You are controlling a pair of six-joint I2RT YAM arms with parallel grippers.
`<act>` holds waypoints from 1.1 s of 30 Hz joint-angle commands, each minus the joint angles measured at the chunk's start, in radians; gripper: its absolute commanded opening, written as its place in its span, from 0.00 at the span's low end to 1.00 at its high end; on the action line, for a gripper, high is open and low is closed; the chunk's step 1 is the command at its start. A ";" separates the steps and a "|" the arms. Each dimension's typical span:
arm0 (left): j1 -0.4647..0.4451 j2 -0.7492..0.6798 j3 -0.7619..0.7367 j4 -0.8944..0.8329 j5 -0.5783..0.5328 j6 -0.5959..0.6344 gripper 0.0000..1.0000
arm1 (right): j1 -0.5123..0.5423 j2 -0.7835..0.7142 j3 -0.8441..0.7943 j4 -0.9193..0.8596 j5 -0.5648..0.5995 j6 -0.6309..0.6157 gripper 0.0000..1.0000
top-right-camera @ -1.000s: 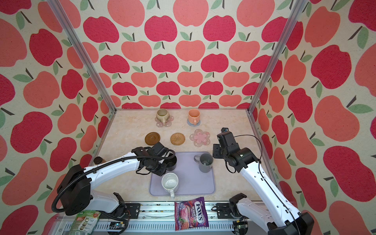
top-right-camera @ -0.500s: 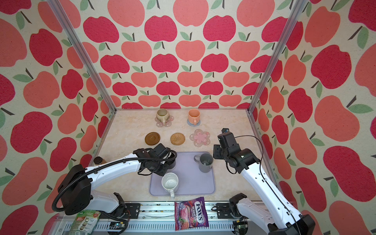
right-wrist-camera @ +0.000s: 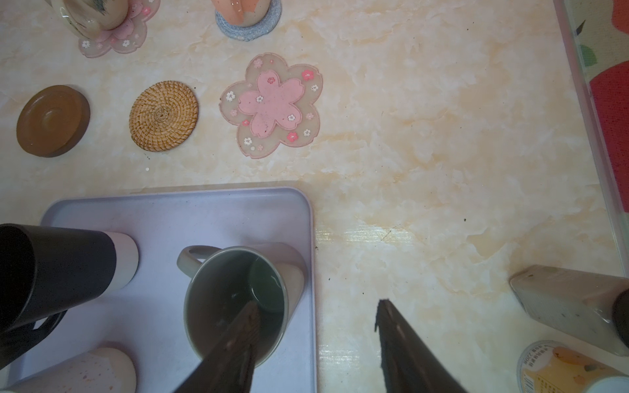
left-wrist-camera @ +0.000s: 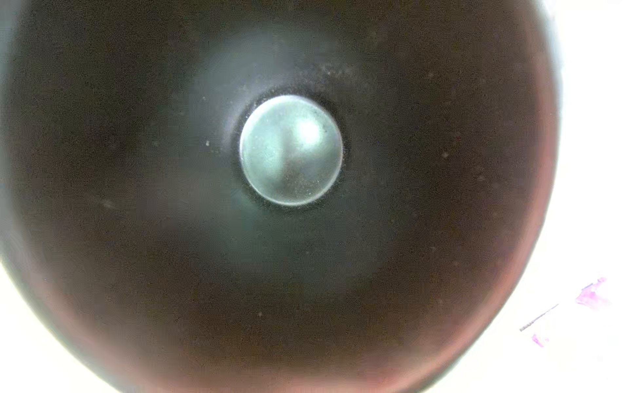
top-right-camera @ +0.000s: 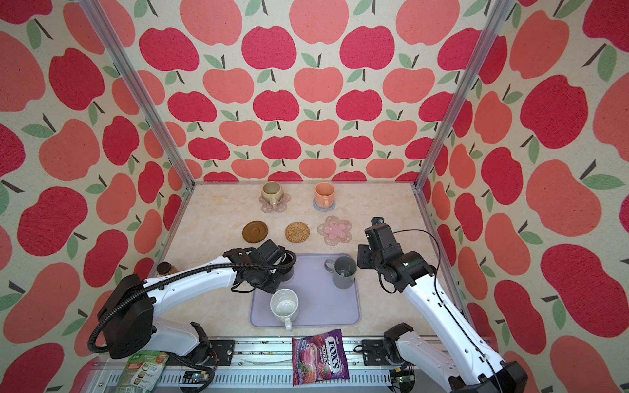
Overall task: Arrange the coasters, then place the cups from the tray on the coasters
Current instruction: 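Close left gripper on black mug rim and lift it off tray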
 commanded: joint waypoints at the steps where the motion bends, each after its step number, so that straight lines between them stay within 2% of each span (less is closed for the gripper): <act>1: 0.000 -0.002 0.027 -0.021 -0.057 -0.029 0.00 | -0.010 0.001 -0.017 0.028 -0.025 -0.019 0.58; 24: 0.003 -0.056 0.071 0.013 -0.109 -0.048 0.00 | -0.039 -0.024 -0.048 0.036 -0.040 -0.029 0.58; 33: 0.055 -0.063 0.145 -0.036 -0.133 -0.026 0.00 | -0.048 -0.023 -0.044 0.033 -0.045 -0.035 0.58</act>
